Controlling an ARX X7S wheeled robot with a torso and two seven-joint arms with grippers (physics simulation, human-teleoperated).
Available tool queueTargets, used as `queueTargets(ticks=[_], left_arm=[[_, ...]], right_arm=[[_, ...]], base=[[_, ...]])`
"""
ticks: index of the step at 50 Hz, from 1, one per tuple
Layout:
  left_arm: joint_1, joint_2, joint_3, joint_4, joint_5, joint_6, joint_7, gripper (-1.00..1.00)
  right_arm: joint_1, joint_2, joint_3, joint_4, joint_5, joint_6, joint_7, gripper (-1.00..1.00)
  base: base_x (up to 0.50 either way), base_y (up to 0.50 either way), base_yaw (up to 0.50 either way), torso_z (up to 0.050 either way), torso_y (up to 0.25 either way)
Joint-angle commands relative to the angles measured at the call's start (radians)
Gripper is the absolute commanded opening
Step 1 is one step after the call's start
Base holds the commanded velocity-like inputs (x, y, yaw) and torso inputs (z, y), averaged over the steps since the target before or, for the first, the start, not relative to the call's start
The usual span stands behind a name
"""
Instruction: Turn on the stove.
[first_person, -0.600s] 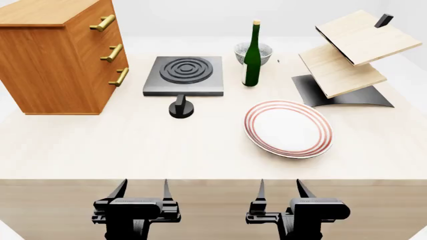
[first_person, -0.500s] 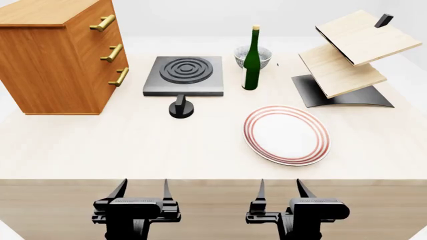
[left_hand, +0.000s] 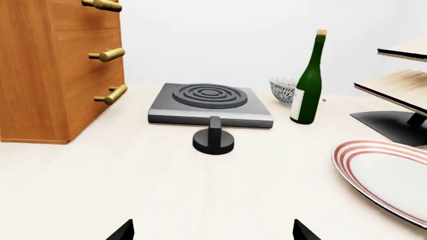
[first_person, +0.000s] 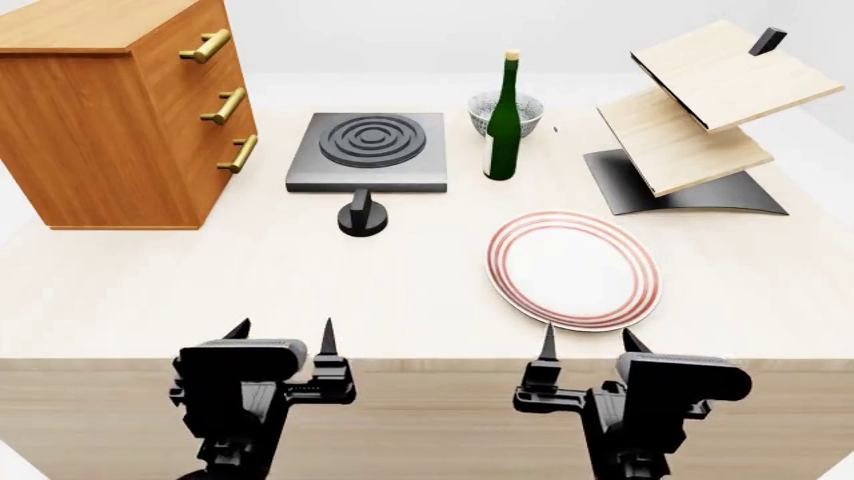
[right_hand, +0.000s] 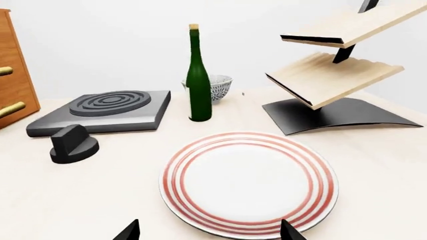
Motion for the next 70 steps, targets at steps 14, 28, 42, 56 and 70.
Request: queueTargets(ticks=[14, 28, 42, 56, 70], left_arm=[[-0.094, -0.036, -0.054, 0.269, -0.138, -0.338, -0.051, 1.0], [-0.09, -0.05, -0.047, 0.245, -0.141, -0.308, -0.057, 1.0], [-0.078, -0.06, -0.041, 0.227, -0.146, -0.282, -0.062, 1.0], [-0.07, -0.067, -0.037, 0.222, -0.157, -0.271, -0.07, 1.0], [-0.065, -0.076, -0.03, 0.22, -0.168, -0.263, -0.073, 1.0]], right_arm=[[0.046, 0.05, 0.036, -0.331, 0.124, 0.341, 0.047, 1.0], [0.046, 0.056, 0.022, -0.305, 0.132, 0.315, 0.052, 1.0], [0.019, 0.057, 0.036, -0.314, 0.169, 0.243, 0.033, 1.0], [0.011, 0.071, 0.02, -0.314, 0.167, 0.229, 0.045, 1.0], [0.02, 0.077, 0.006, -0.294, 0.156, 0.242, 0.078, 1.0]], base=[[0.0, 0.0, 0.0, 0.0, 0.0], [0.0, 0.0, 0.0, 0.0, 0.0], [0.4, -0.02, 0.0, 0.0, 0.0], [0.5, -0.03, 0.0, 0.0, 0.0], [0.45, -0.03, 0.0, 0.0, 0.001]])
